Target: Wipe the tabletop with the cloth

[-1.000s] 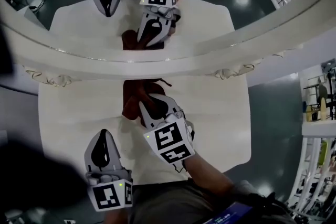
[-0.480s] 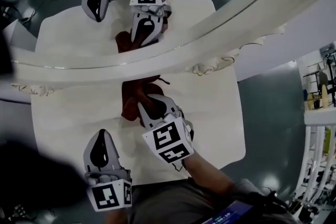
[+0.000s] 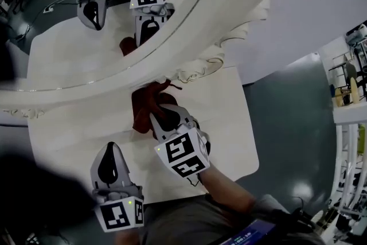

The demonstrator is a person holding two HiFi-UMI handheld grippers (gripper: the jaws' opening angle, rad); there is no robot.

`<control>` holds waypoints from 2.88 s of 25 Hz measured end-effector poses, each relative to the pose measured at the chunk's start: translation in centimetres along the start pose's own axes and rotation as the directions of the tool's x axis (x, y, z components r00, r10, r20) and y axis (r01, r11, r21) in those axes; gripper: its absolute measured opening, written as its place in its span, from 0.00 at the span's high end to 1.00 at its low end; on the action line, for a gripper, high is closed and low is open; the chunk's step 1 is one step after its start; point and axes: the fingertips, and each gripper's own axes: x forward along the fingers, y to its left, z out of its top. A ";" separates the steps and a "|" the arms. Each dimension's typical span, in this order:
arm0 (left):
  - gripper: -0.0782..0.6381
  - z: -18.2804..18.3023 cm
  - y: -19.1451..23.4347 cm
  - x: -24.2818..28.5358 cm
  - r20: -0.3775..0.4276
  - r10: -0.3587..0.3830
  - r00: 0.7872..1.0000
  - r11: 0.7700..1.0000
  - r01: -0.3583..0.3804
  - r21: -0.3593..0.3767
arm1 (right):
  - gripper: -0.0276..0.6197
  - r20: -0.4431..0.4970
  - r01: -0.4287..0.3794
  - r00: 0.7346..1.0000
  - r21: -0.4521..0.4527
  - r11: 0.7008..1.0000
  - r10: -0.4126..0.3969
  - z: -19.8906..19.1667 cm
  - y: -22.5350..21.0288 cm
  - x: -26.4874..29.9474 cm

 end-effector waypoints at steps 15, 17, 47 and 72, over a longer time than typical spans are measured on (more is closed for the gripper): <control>0.87 2.6 -20.7 2.4 -0.012 -0.074 0.997 0.995 0.075 0.069 | 0.85 0.016 0.051 0.998 0.097 0.994 -0.053 -8.2 -15.2 -12.5; 0.87 3.0 -23.5 2.9 -0.014 -0.091 0.996 0.993 0.092 0.078 | 0.85 0.014 0.069 0.997 0.109 0.992 -0.071 -9.2 -17.5 -14.2; 0.87 7.7 -33.3 2.0 0.127 -0.230 0.965 0.972 0.221 0.082 | 0.85 0.066 0.402 0.911 0.092 0.911 -0.408 -8.8 -29.1 -29.9; 0.87 1.2 -11.1 -13.2 0.089 0.239 0.967 0.968 -0.230 -0.096 | 0.85 0.105 -0.034 0.993 -0.163 0.986 0.051 -2.5 -2.4 -14.9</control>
